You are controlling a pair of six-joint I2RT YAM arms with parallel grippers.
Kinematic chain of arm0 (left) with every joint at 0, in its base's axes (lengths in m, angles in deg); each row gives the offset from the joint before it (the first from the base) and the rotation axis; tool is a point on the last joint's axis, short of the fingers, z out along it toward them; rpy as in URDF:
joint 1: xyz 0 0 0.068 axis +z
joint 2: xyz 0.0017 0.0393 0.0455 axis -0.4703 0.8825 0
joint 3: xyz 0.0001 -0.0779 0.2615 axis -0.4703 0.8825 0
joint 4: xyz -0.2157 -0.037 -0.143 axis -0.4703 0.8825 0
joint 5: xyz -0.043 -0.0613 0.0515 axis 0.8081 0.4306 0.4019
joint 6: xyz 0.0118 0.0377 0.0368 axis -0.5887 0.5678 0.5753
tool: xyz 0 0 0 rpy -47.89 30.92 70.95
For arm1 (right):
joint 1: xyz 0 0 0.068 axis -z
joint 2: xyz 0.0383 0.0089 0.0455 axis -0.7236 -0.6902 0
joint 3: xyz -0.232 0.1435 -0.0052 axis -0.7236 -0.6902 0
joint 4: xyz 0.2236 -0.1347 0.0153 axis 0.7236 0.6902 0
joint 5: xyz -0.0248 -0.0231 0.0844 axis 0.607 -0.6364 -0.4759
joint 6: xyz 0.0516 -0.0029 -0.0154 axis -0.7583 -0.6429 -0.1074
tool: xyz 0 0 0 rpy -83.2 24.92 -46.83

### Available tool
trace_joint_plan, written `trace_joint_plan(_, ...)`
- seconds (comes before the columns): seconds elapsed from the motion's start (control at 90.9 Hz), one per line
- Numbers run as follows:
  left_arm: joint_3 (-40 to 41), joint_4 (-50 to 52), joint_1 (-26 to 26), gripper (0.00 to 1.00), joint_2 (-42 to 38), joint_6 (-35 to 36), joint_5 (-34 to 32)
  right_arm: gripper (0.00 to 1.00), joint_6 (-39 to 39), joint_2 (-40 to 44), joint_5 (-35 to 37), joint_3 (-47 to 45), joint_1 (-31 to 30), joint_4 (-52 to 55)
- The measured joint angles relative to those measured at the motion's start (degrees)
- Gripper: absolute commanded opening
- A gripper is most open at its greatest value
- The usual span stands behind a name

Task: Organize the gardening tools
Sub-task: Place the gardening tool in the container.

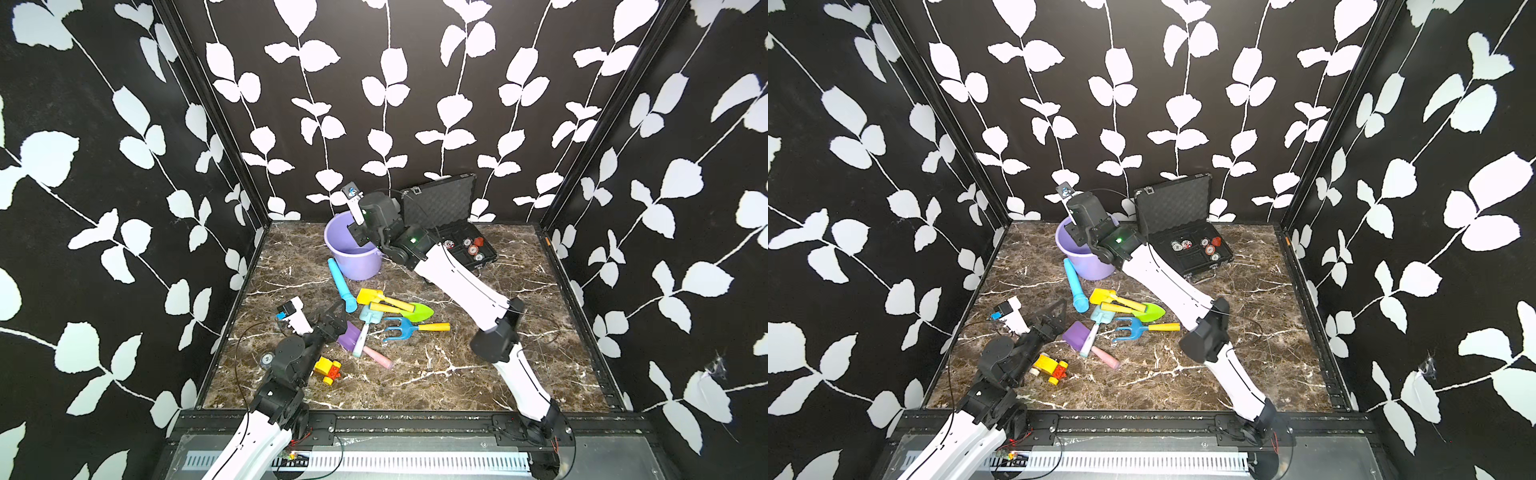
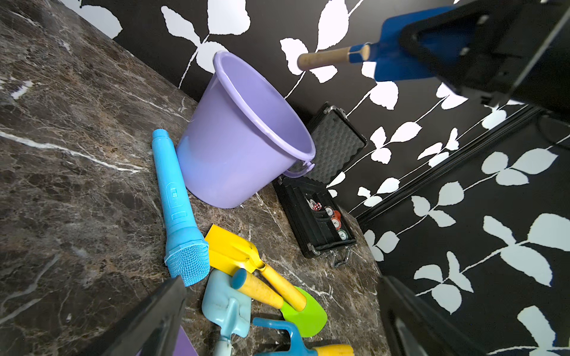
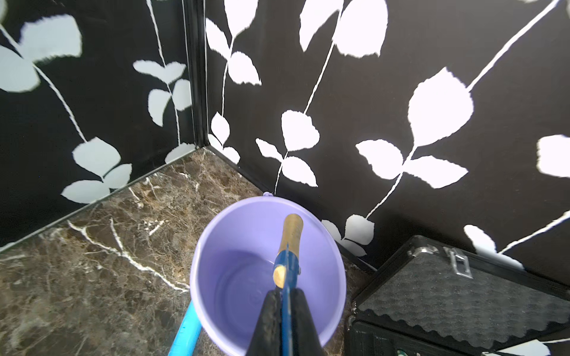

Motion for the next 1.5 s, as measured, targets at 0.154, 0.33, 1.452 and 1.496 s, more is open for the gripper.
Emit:
trace_joint_plan(0.154, -0.2, 0.0, 0.0, 0.99, 0.7, 0.4, 0.6, 0.0, -1.6, -2.2, -3.4, -1.3, 2.5, 3.0)
trace_joint_plan(0.33, -0.2, 0.2, 0.0, 0.99, 0.7, 0.7, 0.7, 0.0, -4.4, -2.7, -8.5, -3.5, 5.6, 3.1)
trace_joint_plan(1.452, -3.4, 9.3, 0.0, 0.99, 0.3, 2.3, -0.6, 0.47, -7.3, -3.1, -15.0, -8.7, 6.5, 3.0)
trace_joint_plan(1.496, -3.9, 10.1, 0.0, 0.99, 0.2, 2.6, -0.9, 0.49, -7.6, -0.3, -14.9, -12.1, 6.4, 2.9)
